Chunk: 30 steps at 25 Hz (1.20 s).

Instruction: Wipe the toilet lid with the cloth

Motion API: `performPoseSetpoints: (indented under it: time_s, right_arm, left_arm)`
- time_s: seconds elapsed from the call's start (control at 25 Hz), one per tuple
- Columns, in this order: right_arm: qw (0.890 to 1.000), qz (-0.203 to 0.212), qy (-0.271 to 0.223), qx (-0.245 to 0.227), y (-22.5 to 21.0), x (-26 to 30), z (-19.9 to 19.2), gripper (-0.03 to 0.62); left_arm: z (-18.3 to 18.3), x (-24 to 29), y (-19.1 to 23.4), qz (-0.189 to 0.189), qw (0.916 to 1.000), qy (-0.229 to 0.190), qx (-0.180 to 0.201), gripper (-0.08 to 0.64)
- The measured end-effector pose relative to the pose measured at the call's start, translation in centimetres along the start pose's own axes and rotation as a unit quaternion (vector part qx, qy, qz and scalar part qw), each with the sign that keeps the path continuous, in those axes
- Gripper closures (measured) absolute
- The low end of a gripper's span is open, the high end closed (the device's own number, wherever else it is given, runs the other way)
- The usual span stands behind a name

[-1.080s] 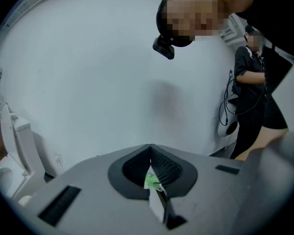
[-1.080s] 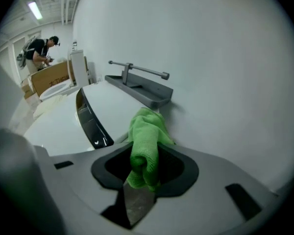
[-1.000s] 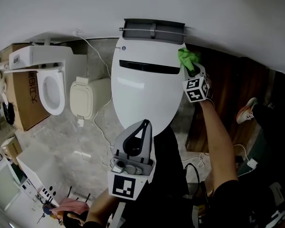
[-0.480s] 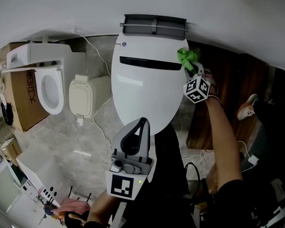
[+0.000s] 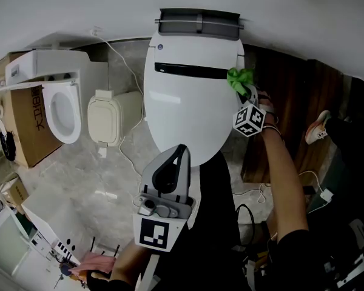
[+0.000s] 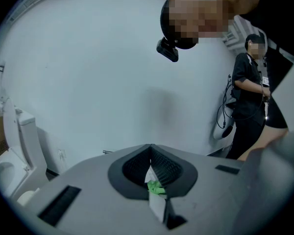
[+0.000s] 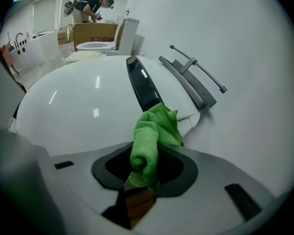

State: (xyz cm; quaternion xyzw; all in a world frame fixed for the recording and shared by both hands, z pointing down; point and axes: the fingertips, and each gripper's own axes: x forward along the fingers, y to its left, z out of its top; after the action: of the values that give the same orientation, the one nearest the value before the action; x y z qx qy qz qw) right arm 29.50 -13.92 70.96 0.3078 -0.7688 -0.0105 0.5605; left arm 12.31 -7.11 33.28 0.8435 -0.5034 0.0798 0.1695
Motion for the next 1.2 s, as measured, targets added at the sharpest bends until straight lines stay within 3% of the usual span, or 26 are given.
performPoseSetpoints:
  time_s: [0.6,1.2]
  right_arm:
    - [0.999,-0.015,0.029,-0.002,6.2,-1.4,0.2,0.465]
    - [0.997,-0.014,0.059,0.044,15.6,-4.1,-0.8,0.465]
  left_arm:
    - [-1.1,-4.0,2.4,-0.027,0.9996,-0.001,-0.003,0.551]
    - [-2.9,-8.4,4.8,-0.061,0.998,-0.009,-0.008,0.551]
